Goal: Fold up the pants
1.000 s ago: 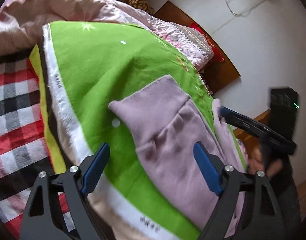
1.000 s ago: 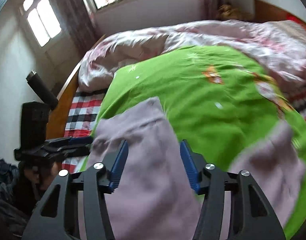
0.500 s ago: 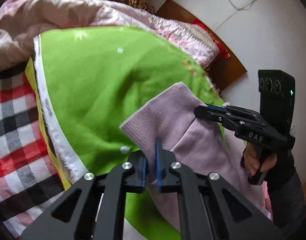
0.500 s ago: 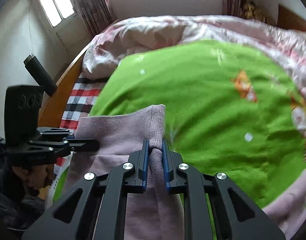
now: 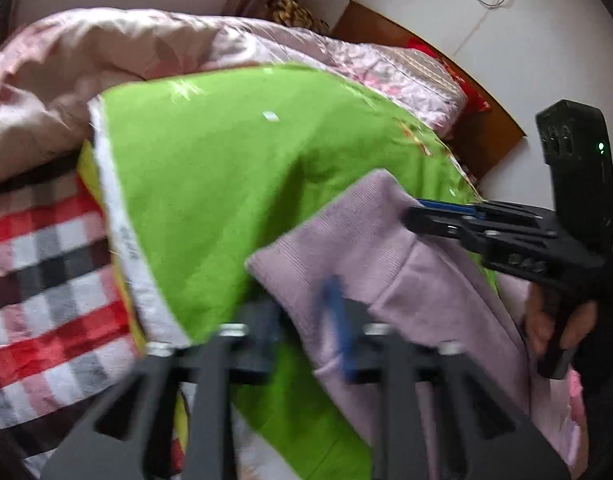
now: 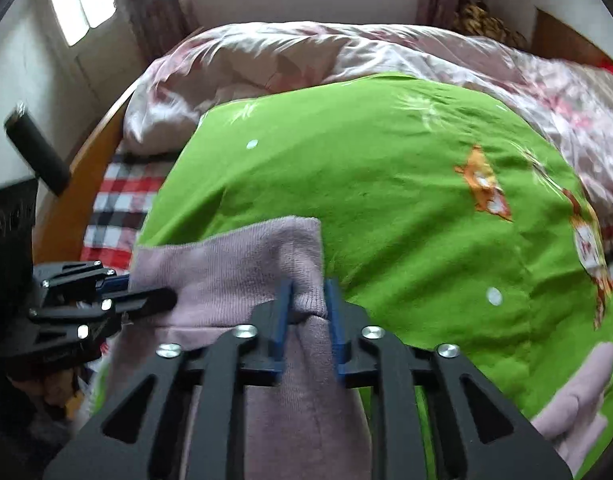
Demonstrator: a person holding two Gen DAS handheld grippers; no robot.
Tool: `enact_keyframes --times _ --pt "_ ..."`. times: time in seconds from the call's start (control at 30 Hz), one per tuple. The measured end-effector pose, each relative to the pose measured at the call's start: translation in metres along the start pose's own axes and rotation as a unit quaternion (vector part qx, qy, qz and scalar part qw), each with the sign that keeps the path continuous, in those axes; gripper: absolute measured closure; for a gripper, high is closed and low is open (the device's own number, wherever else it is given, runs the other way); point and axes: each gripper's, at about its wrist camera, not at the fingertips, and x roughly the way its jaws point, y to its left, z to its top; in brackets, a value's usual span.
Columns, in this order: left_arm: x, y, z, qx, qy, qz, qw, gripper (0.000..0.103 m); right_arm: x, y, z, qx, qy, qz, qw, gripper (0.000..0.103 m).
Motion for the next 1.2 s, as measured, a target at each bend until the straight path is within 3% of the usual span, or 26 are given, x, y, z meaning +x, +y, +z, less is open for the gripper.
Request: enact_keyframes --times 0.03,0.07,0.1,0.17,0.23,0.3,0.43,0.5,0.6,0.63,0.67,0.77,0.87,0.97,1.07,1.2 --pt "-0.009 -0.001 0.002 0.0 -0.015 0.029 0.9995 0.028 -0.01 -0.003 0.001 0.013 -0.004 0.001 1.0 0.045" --pt "-0.019 -0.002 0.003 -0.001 -0.033 0.06 0.9976 0.025 -0.025 -0.006 0.001 0.022 -0.019 0.003 1.0 0.038" --pt "-0.036 -0.007 0.004 0.003 -0.057 0.077 0.9954 0.025 -0.053 -0.011 -0.001 0.033 -0.05 0.008 0.998 0.038" --pt "-0.06 -0.021 0.002 0.013 -0.079 0.055 0.9953 0.02 -0.102 -0.027 -0.014 0.055 -0.101 0.004 0.993 0.038" --pt "-0.081 -0.048 -0.008 0.041 -0.085 0.005 0.9955 0.005 -0.141 -0.05 -0.037 0.081 -0.135 -0.02 0.987 0.038" --pt "-0.084 -0.084 -0.022 0.089 -0.061 -0.062 0.9922 0.002 -0.17 -0.089 -0.073 0.133 -0.143 -0.045 0.98 0.038" --pt "-0.065 -0.133 -0.052 0.133 0.014 -0.134 0.9819 0.002 -0.176 -0.16 -0.155 0.265 -0.101 -0.06 0.957 0.041" --pt "-0.046 -0.151 -0.067 0.153 0.048 -0.126 0.979 0.002 -0.166 -0.171 -0.187 0.287 -0.075 -0.063 0.953 0.042" --pt "-0.017 -0.156 -0.087 0.17 0.097 -0.092 0.9764 0.002 -0.148 -0.174 -0.209 0.319 -0.066 -0.028 0.945 0.044" --pt "-0.015 -0.155 -0.089 0.18 0.083 -0.082 0.9768 0.002 -0.14 -0.174 -0.21 0.325 -0.06 -0.025 0.943 0.045" --pt "-0.013 -0.154 -0.09 0.189 0.077 -0.066 0.9767 0.002 -0.133 -0.173 -0.211 0.329 -0.054 -0.021 0.943 0.053" --pt "-0.022 -0.131 -0.083 0.137 0.08 -0.094 0.9828 0.002 -0.125 -0.167 -0.208 0.321 -0.064 -0.01 0.945 0.092" --pt "-0.046 -0.097 -0.063 0.082 0.04 -0.115 0.9892 0.002 -0.143 -0.149 -0.197 0.298 -0.096 -0.033 0.949 0.093" --pt "-0.067 -0.076 -0.046 0.059 0.01 -0.115 0.9916 0.002 -0.176 -0.1 -0.165 0.222 -0.135 -0.041 0.965 0.093" --pt "-0.074 -0.048 -0.035 0.019 -0.008 -0.107 0.9941 0.002 -0.193 -0.026 -0.113 0.12 -0.157 -0.034 0.98 0.093" --pt "-0.078 0.003 -0.034 -0.063 -0.017 -0.093 0.9935 0.002 -0.16 0.059 -0.067 0.019 -0.123 -0.002 0.992 0.093"
